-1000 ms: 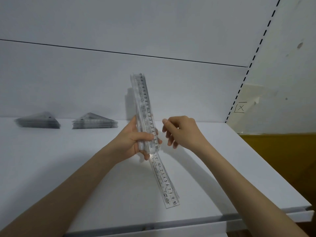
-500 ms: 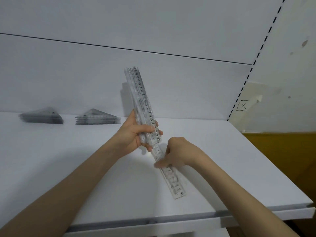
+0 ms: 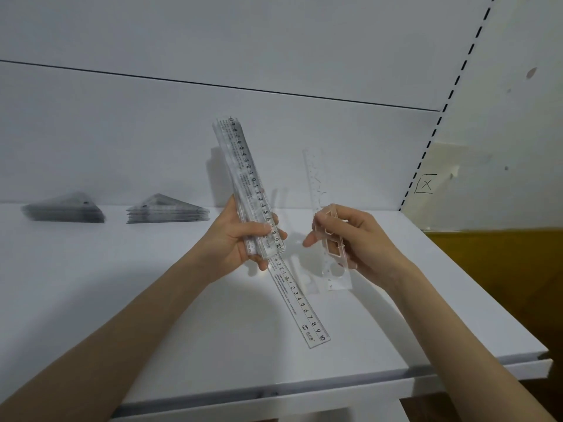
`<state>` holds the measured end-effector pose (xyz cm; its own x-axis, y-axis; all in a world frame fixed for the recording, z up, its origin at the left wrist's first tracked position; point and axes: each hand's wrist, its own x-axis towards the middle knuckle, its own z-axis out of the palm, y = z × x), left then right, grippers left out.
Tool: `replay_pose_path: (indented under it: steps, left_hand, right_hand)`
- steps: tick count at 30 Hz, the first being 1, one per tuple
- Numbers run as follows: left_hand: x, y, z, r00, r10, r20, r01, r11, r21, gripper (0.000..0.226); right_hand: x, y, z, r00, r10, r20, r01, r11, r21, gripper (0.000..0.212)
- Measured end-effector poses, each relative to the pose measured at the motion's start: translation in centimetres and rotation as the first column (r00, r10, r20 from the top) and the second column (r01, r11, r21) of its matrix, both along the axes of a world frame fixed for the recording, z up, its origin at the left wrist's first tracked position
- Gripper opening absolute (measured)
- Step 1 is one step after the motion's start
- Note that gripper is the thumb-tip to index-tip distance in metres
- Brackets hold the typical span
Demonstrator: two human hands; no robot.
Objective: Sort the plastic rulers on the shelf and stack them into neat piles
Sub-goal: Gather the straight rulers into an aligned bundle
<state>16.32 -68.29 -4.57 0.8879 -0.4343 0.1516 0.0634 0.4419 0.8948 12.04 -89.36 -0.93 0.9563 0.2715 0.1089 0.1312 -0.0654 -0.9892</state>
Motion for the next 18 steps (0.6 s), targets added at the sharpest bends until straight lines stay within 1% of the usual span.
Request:
replay_pose_path:
  steps: [2, 4, 6, 9, 11, 14, 15, 16, 17, 18]
  left_hand:
    - [0.0, 0.0, -0.1, 1.0, 0.0, 0.003, 0.0, 1.0, 0.016, 0.069]
    - [0.0, -0.1, -0.2, 1.0, -0.003, 0.006, 0.003, 1.0, 0.026, 0.071]
    - [0.0, -0.1, -0.3, 1.0, -0.012, 0.009, 0.011, 0.999, 0.034, 0.071]
    - [0.0, -0.1, -0.3, 0.999, -0.034, 0.01, 0.033, 0.999, 0.041, 0.069]
    - [0.0, -0.1, -0.4, 0.998, -0.054, 0.012, 0.053, 0.997, 0.052, 0.07]
    - [-0.2, -0.2, -0.4, 0.995, -0.092, 0.024, 0.09, 0.992, 0.084, 0.072]
    - [-0.3, -0.2, -0.4, 0.994, -0.107, 0.024, 0.104, 0.99, 0.094, 0.072]
    - [-0.4, -0.2, -0.4, 0.992, -0.123, 0.023, 0.12, 0.987, 0.104, 0.072]
    - [-0.5, -0.2, -0.4, 0.99, -0.139, 0.022, 0.136, 0.984, 0.111, 0.072]
    - [-0.5, -0.1, -0.5, 0.987, -0.159, 0.022, 0.156, 0.981, 0.116, 0.072]
  right_hand:
    - [-0.1, 0.0, 0.0, 1.0, 0.01, 0.012, -0.011, 0.998, 0.058, 0.015]
    - [-0.1, 0.1, 0.0, 0.999, 0.026, 0.019, -0.028, 0.995, 0.092, 0.018]
    - [0.0, 0.2, -0.1, 0.999, 0.034, -0.001, -0.034, 0.996, 0.081, 0.021]
    - [0.3, 0.4, -0.2, 0.995, 0.029, -0.096, -0.026, 0.999, 0.033, 0.021]
    - [0.4, 0.4, -0.3, 0.988, 0.044, -0.15, -0.034, 0.997, 0.07, 0.021]
    - [0.7, 0.0, 0.0, 0.981, 0.13, -0.147, -0.109, 0.983, 0.146, 0.031]
    - [0.8, -0.1, 0.2, 0.983, 0.142, -0.118, -0.126, 0.983, 0.137, 0.027]
    - [0.9, -0.1, 0.4, 0.988, 0.134, -0.076, -0.126, 0.987, 0.099, 0.018]
    - [1.1, -0.1, 0.6, 0.994, 0.108, -0.031, -0.107, 0.994, 0.037, 0.011]
    - [1.2, 0.1, 0.8, 0.997, 0.075, 0.014, -0.074, 0.996, -0.043, 0.012]
